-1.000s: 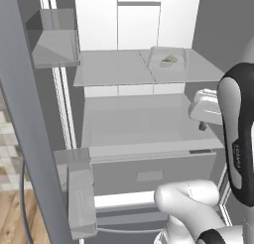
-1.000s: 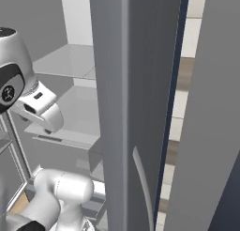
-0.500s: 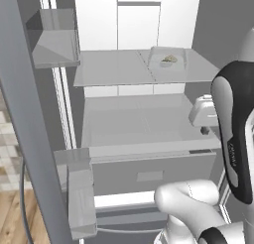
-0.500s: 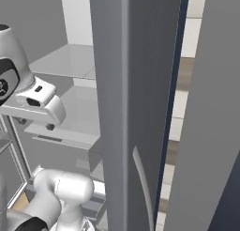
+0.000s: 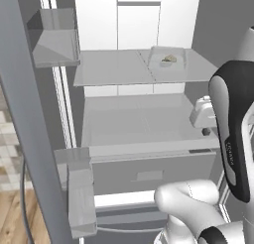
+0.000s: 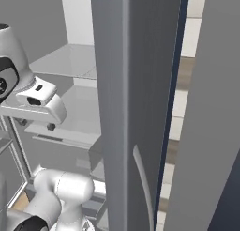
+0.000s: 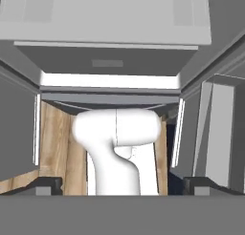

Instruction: Place two dumplings into each of the tupperware containers and then place the containers in the fridge.

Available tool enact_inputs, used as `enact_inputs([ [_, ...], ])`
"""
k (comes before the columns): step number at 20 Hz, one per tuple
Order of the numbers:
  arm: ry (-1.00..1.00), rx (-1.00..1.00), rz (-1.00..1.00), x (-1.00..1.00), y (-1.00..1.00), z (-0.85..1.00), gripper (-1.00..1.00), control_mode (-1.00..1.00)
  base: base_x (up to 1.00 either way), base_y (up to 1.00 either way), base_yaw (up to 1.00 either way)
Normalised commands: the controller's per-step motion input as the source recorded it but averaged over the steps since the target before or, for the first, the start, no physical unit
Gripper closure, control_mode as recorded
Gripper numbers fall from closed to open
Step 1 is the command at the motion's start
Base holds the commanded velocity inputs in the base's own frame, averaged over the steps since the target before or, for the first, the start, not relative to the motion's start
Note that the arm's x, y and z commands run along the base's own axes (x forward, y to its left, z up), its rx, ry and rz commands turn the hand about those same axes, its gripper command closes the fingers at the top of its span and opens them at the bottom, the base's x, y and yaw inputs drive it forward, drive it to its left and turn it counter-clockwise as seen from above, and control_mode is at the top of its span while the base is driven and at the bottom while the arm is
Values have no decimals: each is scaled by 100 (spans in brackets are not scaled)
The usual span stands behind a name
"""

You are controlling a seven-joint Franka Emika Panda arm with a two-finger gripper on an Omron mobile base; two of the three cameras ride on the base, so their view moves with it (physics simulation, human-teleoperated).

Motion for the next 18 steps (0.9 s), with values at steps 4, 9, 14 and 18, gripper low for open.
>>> enact_inputs([
  [4, 0, 0, 0, 0, 0, 0, -100, 100, -100, 0, 0],
  [9, 0, 0, 0, 0, 0, 0, -100, 100, -100, 8, 0],
  [14, 0, 0, 0, 0, 0, 0, -100, 100, -100, 21, 1],
  [18, 0, 0, 0, 0, 0, 0, -100, 100, -100, 37, 6],
])
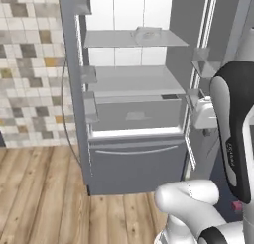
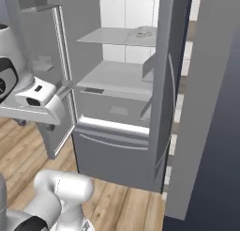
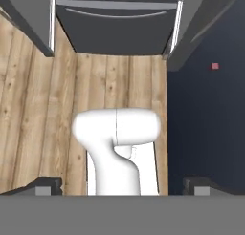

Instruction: Place two dumplings into each of the tupperware containers and then place the containers in the fridge.

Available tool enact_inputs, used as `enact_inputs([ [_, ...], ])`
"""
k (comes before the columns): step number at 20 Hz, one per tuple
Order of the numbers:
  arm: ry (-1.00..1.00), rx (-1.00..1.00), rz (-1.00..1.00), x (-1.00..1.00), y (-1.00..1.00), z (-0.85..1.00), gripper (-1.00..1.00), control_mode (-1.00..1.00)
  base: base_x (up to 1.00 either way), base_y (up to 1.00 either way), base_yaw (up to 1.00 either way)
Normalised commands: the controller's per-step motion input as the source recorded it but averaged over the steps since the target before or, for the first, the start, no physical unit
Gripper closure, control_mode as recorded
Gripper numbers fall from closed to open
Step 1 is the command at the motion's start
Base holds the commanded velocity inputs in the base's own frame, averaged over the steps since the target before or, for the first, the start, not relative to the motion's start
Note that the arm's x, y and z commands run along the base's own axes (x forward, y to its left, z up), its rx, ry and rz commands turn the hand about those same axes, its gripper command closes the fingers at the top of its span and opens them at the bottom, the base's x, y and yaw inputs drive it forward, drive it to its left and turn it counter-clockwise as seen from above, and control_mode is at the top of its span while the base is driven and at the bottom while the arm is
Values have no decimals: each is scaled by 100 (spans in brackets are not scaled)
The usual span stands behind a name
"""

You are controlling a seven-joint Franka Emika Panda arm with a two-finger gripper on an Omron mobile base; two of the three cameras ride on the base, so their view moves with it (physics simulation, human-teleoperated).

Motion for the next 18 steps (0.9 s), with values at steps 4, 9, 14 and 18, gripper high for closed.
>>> enact_inputs([
  [4, 0, 0, 0, 0, 0, 0, -100, 100, -100, 71, 19],
  [9, 0, 0, 0, 0, 0, 0, -100, 100, -95, 89, 44],
  [14, 0, 0, 0, 0, 0, 0, -100, 100, -16, 31, 98],
  [18, 0, 0, 0, 0, 0, 0, -100, 100, 53, -23, 82],
])
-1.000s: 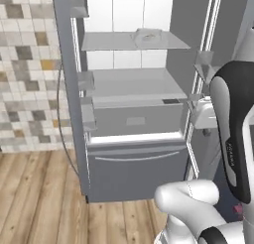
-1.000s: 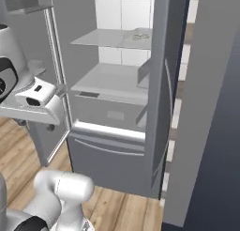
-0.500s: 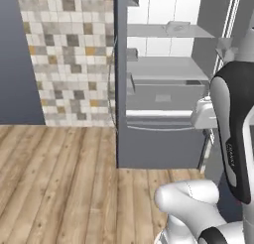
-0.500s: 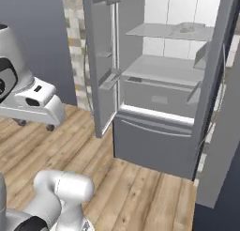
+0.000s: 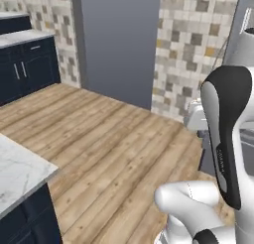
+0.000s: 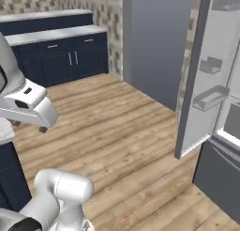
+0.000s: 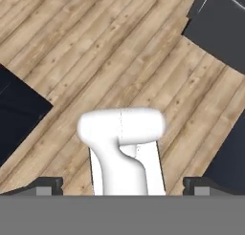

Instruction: Place two dumplings into each of the tupperware containers and then place the containers in the fridge.

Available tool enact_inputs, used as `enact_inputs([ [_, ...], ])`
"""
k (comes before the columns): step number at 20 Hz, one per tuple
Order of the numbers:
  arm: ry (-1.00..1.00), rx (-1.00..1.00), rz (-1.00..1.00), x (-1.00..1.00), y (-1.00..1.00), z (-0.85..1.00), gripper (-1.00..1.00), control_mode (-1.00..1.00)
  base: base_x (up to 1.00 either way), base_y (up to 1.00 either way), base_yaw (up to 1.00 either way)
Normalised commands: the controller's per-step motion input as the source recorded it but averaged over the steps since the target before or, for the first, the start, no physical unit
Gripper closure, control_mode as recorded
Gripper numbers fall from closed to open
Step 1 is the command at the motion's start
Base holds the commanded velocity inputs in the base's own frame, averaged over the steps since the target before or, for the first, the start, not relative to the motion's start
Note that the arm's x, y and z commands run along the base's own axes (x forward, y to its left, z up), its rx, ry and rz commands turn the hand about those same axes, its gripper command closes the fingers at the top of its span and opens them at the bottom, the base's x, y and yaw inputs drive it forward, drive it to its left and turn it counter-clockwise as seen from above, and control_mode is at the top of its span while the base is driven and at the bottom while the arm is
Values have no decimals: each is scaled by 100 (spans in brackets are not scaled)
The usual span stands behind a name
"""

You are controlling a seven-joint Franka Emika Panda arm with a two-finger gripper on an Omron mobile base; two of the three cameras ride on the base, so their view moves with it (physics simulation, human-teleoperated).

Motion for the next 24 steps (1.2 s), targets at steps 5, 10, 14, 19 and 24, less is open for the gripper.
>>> enact_inputs([
  [5, 0, 0, 0, 0, 0, 0, -100, 100, 99, -41, 65],
  [10, 0, 0, 0, 0, 0, 0, -100, 100, 100, -31, 62],
  [14, 0, 0, 0, 0, 0, 0, -100, 100, 100, -29, 62],
  [19, 0, 0, 0, 0, 0, 0, -100, 100, 100, -6, 37],
  [24, 0, 0, 0, 0, 0, 0, -100, 100, 100, -34, 15],
])
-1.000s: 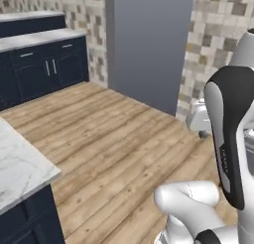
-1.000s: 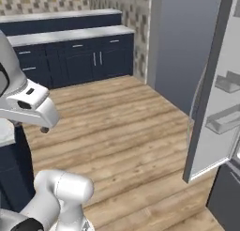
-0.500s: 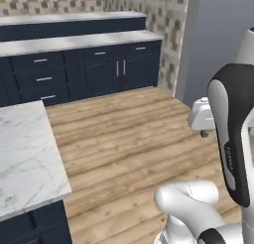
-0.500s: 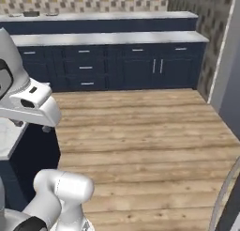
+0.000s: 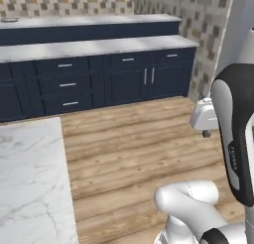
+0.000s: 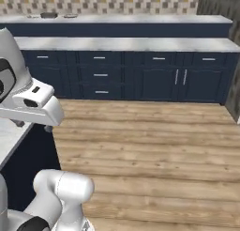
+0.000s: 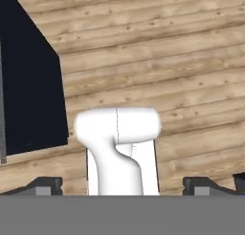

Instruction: Place two dumplings into each of the tupperware containers and then place the containers in the fridge.

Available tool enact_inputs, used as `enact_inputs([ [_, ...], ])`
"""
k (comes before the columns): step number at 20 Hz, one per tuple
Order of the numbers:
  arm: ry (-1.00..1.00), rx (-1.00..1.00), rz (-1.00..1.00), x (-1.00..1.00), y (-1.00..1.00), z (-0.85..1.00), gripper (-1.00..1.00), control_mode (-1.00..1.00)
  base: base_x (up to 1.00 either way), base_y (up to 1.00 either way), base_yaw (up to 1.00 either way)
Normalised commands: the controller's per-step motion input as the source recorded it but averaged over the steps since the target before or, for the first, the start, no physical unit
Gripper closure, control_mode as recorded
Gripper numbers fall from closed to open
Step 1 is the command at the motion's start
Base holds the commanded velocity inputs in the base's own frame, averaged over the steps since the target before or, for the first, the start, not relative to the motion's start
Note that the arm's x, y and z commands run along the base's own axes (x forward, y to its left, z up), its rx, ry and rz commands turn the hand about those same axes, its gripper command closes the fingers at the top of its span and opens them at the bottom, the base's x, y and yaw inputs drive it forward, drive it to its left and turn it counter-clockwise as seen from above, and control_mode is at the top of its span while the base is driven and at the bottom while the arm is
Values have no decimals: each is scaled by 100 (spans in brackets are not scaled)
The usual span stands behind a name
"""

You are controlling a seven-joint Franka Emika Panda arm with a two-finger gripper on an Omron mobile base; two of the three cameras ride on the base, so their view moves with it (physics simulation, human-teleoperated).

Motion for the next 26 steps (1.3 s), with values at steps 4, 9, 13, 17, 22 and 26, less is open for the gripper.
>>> enact_inputs([
  [4, 0, 0, 0, 0, 0, 0, -100, 100, 100, -49, 14],
  [9, 0, 0, 0, 0, 0, 0, -100, 100, 100, -38, 19],
  [13, 0, 0, 0, 0, 0, 0, -100, 100, 100, -28, 24],
  [17, 0, 0, 0, 0, 0, 0, -100, 100, 100, -25, 43],
  [22, 0, 0, 0, 0, 0, 0, -100, 100, 100, -39, 47],
  [26, 0, 0, 0, 0, 0, 0, -100, 100, 99, -35, 36],
])
